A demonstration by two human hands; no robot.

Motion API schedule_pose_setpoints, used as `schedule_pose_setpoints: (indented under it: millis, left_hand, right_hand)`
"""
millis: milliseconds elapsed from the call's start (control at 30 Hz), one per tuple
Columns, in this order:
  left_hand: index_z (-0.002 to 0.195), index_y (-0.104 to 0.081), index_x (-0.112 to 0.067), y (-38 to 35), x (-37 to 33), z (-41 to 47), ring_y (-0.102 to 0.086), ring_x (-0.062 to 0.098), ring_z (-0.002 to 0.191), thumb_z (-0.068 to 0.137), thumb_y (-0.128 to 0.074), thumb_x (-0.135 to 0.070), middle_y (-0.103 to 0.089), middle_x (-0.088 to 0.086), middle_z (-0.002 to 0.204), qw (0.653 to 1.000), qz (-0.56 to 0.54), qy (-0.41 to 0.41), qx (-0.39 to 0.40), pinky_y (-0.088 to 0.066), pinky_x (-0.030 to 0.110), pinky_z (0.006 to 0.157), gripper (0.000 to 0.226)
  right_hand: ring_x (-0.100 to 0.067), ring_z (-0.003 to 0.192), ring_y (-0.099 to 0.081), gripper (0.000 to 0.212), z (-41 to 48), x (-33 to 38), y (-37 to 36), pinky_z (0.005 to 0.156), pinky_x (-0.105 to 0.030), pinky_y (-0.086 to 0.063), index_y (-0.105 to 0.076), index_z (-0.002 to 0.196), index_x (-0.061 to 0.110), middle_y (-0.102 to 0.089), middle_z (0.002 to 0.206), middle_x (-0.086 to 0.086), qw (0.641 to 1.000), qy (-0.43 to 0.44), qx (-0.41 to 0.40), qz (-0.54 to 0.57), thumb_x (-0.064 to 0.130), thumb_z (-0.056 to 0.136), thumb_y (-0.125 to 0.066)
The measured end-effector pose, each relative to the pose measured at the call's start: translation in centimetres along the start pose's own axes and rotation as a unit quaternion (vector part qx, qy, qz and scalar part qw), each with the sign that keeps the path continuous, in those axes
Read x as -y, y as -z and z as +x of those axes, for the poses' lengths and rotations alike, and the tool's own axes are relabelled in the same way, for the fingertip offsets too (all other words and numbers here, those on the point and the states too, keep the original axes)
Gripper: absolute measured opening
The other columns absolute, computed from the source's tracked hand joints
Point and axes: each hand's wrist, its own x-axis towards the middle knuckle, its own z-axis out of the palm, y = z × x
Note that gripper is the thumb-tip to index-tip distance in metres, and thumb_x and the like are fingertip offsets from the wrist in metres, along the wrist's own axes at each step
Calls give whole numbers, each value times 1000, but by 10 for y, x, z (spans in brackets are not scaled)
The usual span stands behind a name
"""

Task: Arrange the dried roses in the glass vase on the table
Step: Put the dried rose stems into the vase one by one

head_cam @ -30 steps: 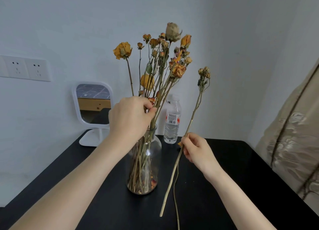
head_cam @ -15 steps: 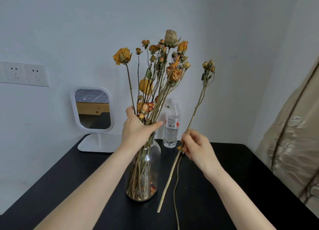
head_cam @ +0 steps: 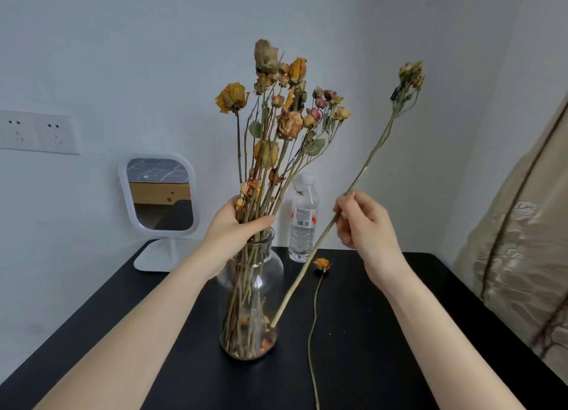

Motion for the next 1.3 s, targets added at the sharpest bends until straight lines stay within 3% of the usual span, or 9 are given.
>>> schedule_pose_setpoints:
  millis: [167, 367, 533, 667, 900, 1033, 1300]
  left_hand:
    - [97, -61, -30, 6, -3, 0, -64, 20, 101, 76, -73, -21, -70, -2, 103, 997, -38, 44, 47, -46, 47, 97, 25]
    - [98, -63, -24, 10, -5, 0, -66, 21, 99, 80, -69, -16, -72, 2, 101, 992, -72, 67, 80, -46, 48, 98, 21]
    - [98, -63, -23, 11, -5, 1, -64, 24, 102, 80, -69, -17, -71, 4, 102, 991, -75, 70, 85, -43, 50, 100, 20]
    - [97, -62, -23, 11, -4, 1, -64, 24, 103, 82, -66, -13, -71, 5, 102, 991, -81, 63, 85, -43, 50, 100, 19]
    - [101, -60, -21, 10, -4, 0, -65, 24, 101, 83, -66, -16, -70, 6, 103, 992, -78, 63, 74, -45, 49, 99, 19]
    - [99, -62, -21, 9, -4, 0, -65, 25, 100, 83, -66, -16, -71, 7, 102, 993, -78, 58, 73, -45, 50, 98, 17]
    - [99, -63, -20, 8, -3, 0, -67, 26, 96, 83, -66, -14, -72, 8, 97, 993, -82, 50, 65, -48, 49, 95, 17]
  right_hand:
    - [-2, 43, -38, 28, 14, 21, 1, 40, -13, -32, -49, 69, 14, -45, 45, 13, 997, 56, -32, 44, 14, 96, -41]
    - [-3, 45, -38, 28, 26, 45, -5, 40, -13, -30, -45, 71, 18, -45, 47, 15, 987, 134, -53, 76, 16, 98, -39]
    - [-5, 52, -39, 26, 34, 60, -10, 46, -14, -33, -42, 71, 18, -43, 58, 8, 982, 178, -56, 22, 16, 97, -38]
    - [-12, 58, -36, 23, 36, 64, -18, 53, -25, -31, -43, 76, 16, -41, 66, -1, 977, 201, -14, -67, 17, 99, -38]
    - [-12, 58, -42, 26, 39, 67, -26, 56, -26, -36, -55, 88, 2, -52, 69, -5, 956, 185, 88, -212, 22, 98, -41]
    - [-7, 54, -44, 28, 38, 61, -31, 48, -12, -34, -61, 86, 4, -59, 70, -1, 923, 165, 147, -315, 25, 97, -46]
    - [-4, 49, -47, 26, 34, 49, -46, 50, -19, -36, -63, 77, 9, -58, 61, 4, 907, 137, 190, -349, 25, 93, -53]
